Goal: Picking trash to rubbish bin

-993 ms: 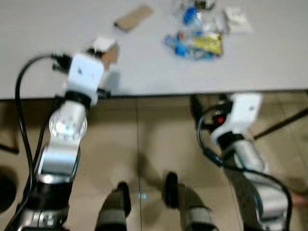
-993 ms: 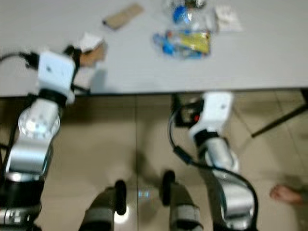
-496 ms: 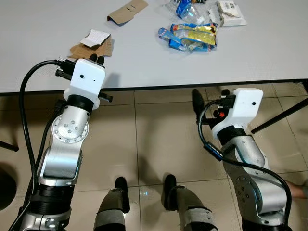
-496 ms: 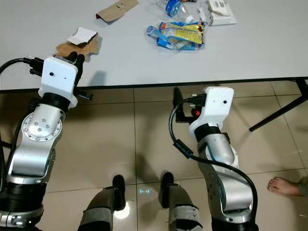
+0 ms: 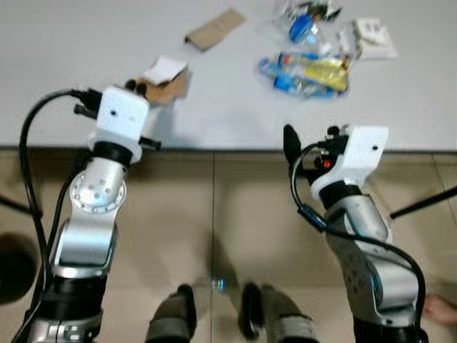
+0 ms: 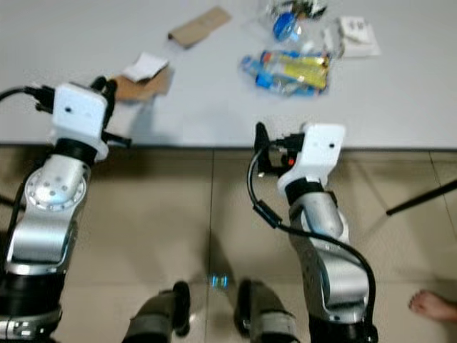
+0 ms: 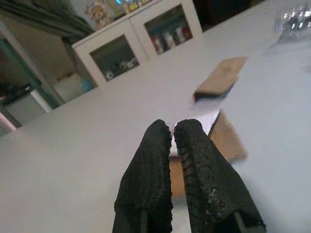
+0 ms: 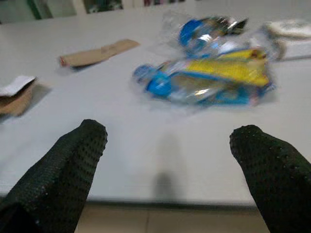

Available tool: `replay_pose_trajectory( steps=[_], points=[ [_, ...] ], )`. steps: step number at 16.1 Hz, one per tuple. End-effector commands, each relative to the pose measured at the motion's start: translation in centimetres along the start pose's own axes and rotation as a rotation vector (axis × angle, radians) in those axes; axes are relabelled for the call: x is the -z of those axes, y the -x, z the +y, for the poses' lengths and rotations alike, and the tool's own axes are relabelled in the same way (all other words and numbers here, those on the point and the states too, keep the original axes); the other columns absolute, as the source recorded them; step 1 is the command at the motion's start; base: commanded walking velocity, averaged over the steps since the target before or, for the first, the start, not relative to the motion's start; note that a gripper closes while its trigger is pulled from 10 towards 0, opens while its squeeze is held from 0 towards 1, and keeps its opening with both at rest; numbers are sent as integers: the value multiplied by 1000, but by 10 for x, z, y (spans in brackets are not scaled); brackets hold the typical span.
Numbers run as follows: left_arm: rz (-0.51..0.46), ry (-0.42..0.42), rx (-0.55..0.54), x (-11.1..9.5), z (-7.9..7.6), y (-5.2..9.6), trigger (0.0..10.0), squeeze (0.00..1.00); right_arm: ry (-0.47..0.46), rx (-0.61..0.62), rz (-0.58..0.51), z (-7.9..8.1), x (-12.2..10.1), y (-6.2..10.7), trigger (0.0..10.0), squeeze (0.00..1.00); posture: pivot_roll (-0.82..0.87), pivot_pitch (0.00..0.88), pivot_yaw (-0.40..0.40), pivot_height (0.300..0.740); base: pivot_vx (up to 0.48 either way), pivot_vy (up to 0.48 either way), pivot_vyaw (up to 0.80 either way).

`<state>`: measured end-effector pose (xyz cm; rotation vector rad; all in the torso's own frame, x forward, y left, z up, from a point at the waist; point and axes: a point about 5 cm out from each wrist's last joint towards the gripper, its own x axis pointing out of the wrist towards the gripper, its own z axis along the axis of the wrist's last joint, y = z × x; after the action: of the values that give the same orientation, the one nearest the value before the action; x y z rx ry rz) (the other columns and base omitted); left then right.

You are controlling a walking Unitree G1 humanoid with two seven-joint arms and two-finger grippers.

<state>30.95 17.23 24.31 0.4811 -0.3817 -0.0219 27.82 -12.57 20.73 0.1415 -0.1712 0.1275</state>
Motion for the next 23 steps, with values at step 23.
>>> replay_pose_trajectory(
  steps=[23],
  points=[
    [-50, -33, 2, -10, 1, -13, 10000, 0, -6, 28, -10, -9, 5, -11, 10000, 0, -71, 298, -56, 740, 350, 0, 0]
  ],
)
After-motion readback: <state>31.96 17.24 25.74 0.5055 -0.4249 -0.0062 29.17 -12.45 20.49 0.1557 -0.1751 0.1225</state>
